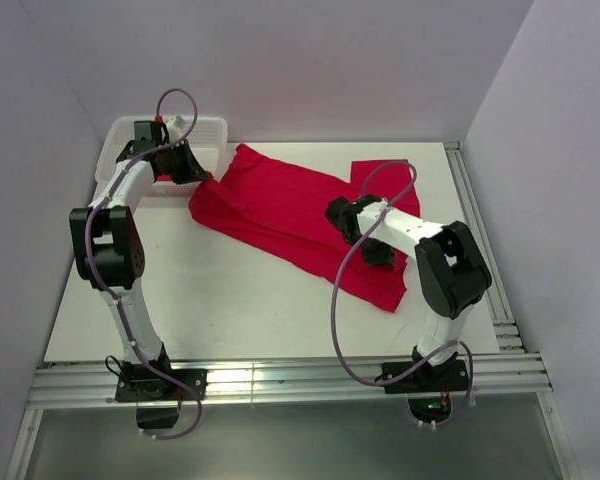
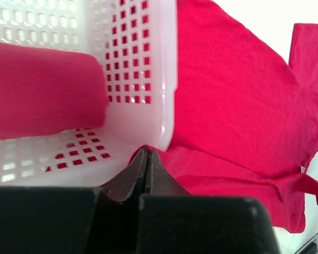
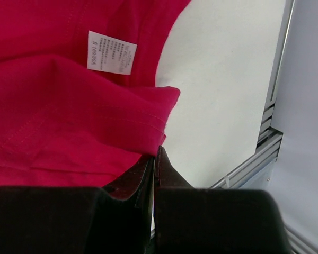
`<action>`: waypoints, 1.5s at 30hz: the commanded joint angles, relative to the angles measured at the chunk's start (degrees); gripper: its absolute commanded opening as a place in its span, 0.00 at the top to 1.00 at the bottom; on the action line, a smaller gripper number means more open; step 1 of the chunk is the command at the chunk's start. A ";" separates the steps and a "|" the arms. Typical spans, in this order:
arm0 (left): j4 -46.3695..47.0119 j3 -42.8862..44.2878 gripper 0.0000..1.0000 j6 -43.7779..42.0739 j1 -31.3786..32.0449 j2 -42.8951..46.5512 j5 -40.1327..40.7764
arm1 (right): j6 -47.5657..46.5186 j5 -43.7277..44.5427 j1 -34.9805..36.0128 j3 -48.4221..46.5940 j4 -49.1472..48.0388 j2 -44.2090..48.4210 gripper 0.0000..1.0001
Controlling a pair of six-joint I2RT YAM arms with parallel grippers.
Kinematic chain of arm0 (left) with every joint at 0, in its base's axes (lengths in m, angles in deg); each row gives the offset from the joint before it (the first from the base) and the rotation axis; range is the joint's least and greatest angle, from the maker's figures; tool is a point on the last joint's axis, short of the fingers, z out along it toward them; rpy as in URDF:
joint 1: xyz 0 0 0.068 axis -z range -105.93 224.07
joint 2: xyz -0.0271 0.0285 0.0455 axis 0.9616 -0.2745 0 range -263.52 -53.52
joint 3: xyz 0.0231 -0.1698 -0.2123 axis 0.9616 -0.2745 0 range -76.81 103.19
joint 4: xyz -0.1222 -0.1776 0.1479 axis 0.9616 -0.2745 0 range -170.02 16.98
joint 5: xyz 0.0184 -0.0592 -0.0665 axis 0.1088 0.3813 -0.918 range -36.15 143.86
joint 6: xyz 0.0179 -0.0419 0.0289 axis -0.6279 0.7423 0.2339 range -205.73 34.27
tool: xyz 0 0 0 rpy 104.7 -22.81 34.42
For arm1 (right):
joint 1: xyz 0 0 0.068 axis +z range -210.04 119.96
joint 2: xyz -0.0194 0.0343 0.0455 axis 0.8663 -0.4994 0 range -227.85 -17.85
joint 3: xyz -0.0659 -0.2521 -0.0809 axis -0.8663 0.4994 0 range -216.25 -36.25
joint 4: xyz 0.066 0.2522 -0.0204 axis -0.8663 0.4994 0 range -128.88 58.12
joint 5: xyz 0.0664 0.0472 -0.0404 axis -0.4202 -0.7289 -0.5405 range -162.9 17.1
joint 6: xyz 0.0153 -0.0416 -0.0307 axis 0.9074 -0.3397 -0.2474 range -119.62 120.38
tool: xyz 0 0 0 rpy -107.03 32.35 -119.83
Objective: Roll the t-shirts
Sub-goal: Fold the tshirt
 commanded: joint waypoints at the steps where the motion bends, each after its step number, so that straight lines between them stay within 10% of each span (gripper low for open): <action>1: 3.12 -2.06 1.00 -0.53 1.14 4.75 0.56 | 1.35 0.05 -0.29 -1.98 -2.36 -2.73 1.00; 32: -2.23 3.30 0.99 -2.73 2.99 1.76 6.80 | 5.31 7.52 -6.18 -5.15 2.12 -5.03 0.99; 41: -2.23 1.45 1.00 -3.25 2.64 1.77 5.84 | 6.89 9.55 -9.26 -5.50 3.62 -2.14 0.41; 45: -2.41 1.45 1.00 -3.25 2.64 1.77 5.49 | 5.14 5.69 -8.73 -4.71 1.52 5.49 0.41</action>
